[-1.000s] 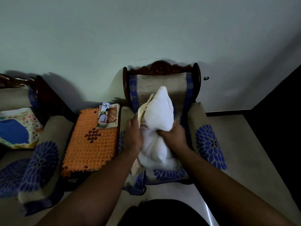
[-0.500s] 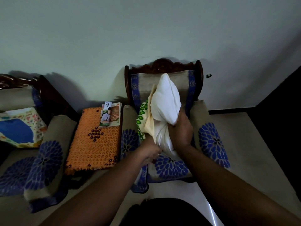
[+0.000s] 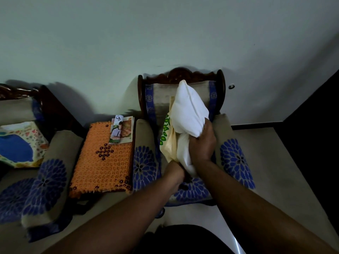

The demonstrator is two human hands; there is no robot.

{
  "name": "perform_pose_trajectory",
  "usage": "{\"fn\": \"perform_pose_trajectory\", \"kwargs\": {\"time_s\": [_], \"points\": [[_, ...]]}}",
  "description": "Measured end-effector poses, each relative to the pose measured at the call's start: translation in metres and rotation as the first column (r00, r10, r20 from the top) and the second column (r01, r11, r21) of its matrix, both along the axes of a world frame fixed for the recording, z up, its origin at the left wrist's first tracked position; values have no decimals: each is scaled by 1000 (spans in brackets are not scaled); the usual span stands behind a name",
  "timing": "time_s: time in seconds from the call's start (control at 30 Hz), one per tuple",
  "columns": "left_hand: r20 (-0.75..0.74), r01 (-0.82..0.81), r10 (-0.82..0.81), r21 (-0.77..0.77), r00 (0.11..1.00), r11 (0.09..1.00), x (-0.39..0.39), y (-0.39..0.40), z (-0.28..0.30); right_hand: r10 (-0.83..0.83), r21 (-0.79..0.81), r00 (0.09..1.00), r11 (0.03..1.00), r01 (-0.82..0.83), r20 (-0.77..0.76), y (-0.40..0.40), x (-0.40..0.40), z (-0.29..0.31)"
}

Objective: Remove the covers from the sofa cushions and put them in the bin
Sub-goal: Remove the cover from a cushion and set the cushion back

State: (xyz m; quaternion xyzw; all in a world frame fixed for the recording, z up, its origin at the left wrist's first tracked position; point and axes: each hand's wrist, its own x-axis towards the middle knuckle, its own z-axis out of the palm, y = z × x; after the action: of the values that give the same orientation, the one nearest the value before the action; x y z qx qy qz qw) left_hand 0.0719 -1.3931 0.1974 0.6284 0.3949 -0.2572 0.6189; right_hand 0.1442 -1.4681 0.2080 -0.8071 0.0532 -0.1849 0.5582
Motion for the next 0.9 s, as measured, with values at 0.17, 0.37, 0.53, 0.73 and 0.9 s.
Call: {"fn": "perform_pose_trajectory", "kwargs": {"time_s": [0.17, 0.37, 0.53, 0.73, 0.9], "points": [[210, 128, -151, 115, 966, 985, -12, -28, 21, -13, -117, 1000, 993, 14, 8, -17, 8, -2], [79, 263, -429, 686, 900, 678, -11, 24, 10, 180, -163, 984, 971, -176, 11, -12, -6, 0], [237, 68, -342, 726, 909, 685, -4, 34, 30, 123, -185, 992, 976, -116, 29, -7, -7, 9], [394, 219, -577, 658, 716, 721, -44, -42, 62, 39, -352, 994, 933, -74, -103, -15, 6, 5], [540, 10, -484, 661, 688, 751, -28, -2, 56, 32, -145, 999, 989, -31, 2, -19, 7, 7]]}}
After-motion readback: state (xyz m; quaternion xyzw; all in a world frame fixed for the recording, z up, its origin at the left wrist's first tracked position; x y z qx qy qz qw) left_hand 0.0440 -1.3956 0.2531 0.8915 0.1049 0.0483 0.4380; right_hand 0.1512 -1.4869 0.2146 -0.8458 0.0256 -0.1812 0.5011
